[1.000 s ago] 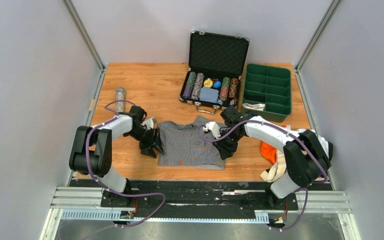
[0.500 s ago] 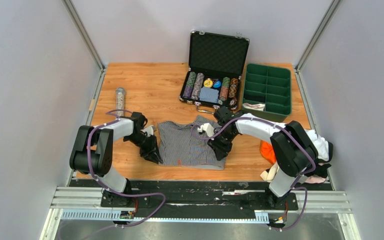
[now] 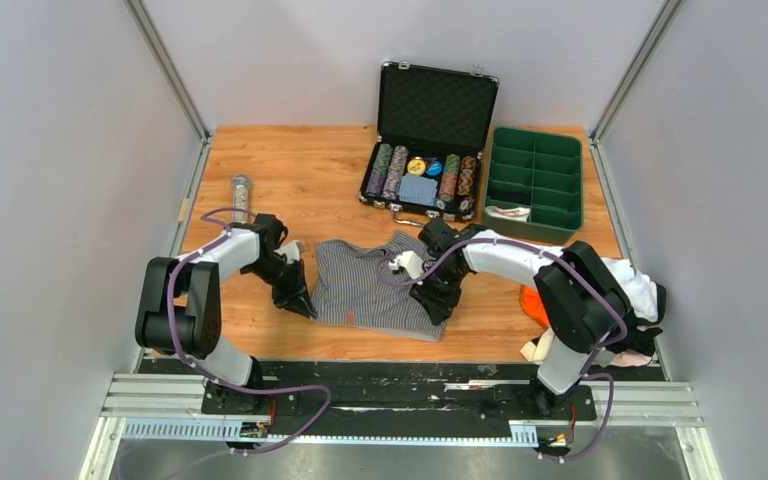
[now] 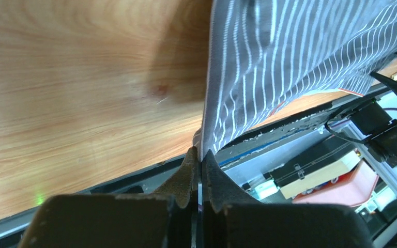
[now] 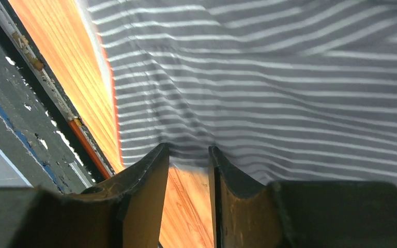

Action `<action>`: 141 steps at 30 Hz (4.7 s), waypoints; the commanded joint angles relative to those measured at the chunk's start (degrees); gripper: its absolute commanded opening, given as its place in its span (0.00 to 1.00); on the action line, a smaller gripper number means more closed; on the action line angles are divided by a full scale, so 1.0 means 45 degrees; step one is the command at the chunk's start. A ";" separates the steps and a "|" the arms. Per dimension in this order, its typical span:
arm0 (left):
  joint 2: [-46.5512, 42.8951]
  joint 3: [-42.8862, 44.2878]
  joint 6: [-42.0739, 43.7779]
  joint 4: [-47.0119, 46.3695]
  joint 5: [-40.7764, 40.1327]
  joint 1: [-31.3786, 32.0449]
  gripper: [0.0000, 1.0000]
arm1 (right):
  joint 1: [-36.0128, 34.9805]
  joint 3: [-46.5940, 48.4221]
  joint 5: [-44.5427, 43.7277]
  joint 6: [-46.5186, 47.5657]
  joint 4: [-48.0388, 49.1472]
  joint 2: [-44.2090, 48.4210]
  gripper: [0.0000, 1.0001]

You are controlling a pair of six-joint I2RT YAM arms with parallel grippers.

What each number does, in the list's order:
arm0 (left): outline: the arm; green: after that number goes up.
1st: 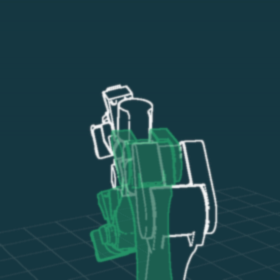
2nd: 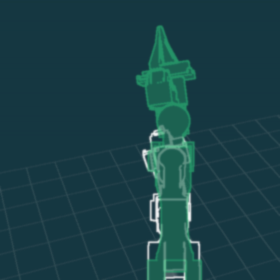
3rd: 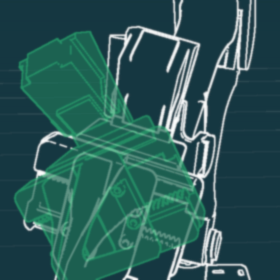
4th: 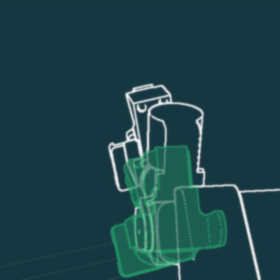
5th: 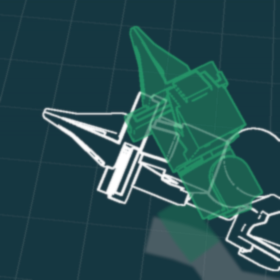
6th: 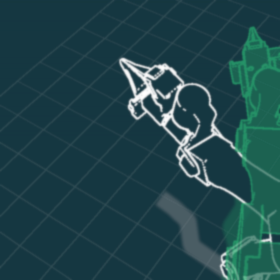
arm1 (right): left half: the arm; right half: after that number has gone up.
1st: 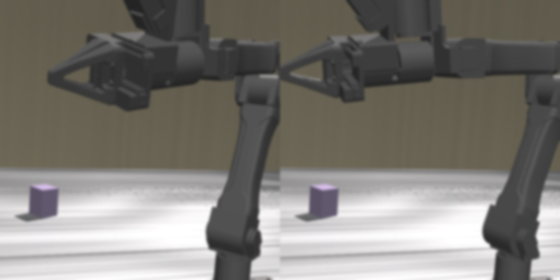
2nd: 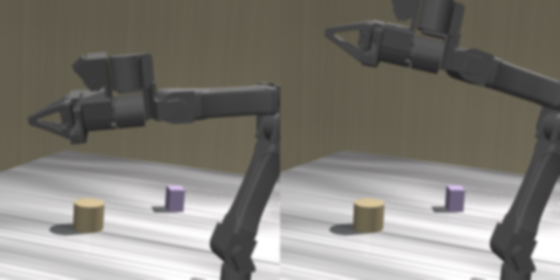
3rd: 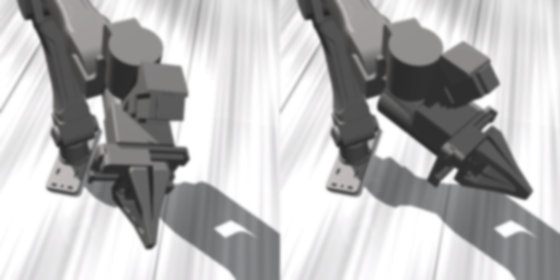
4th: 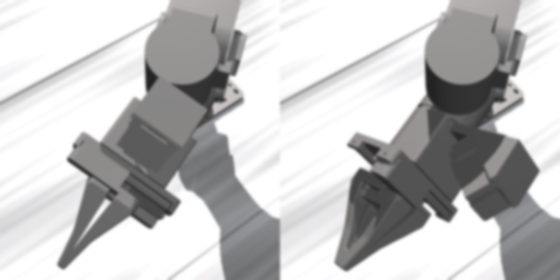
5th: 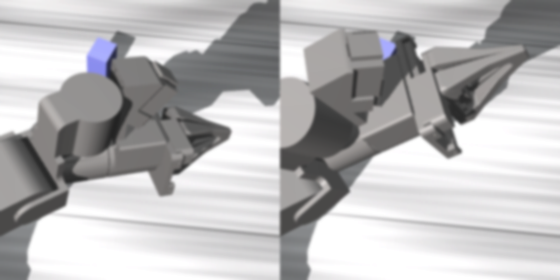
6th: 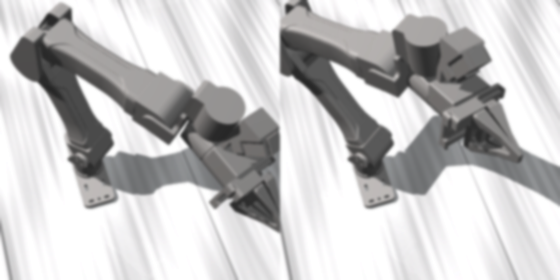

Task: Roll the underwear
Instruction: Flatten out the underwear at the center of the board.

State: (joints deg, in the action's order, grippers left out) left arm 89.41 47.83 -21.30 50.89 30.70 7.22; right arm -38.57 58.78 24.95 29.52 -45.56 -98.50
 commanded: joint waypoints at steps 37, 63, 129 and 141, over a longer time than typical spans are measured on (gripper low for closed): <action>-0.0651 0.0015 0.0573 -0.1211 -0.1230 -0.2152 0.00 | -0.0065 0.8827 0.4016 -0.0244 0.1570 -0.4682 0.33; -0.0796 0.0101 0.0617 -0.1150 -0.1505 -0.2171 0.00 | 0.1070 1.1485 -0.1665 -0.0975 0.2696 -0.7660 0.19; 0.1820 0.5960 0.1781 -0.2291 -0.0646 -0.0842 0.49 | 0.4095 0.2456 -0.0240 0.0760 0.0501 0.1140 0.48; 0.1129 0.2233 0.1126 -0.2368 0.0228 -0.1429 0.49 | 0.3901 0.2900 0.0328 0.0383 0.0502 0.0503 0.49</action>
State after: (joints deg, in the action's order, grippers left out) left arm 94.76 60.01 -14.35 42.52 28.60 1.28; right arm -20.05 69.63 24.14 31.59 -43.55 -95.24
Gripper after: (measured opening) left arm 0.481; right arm 0.485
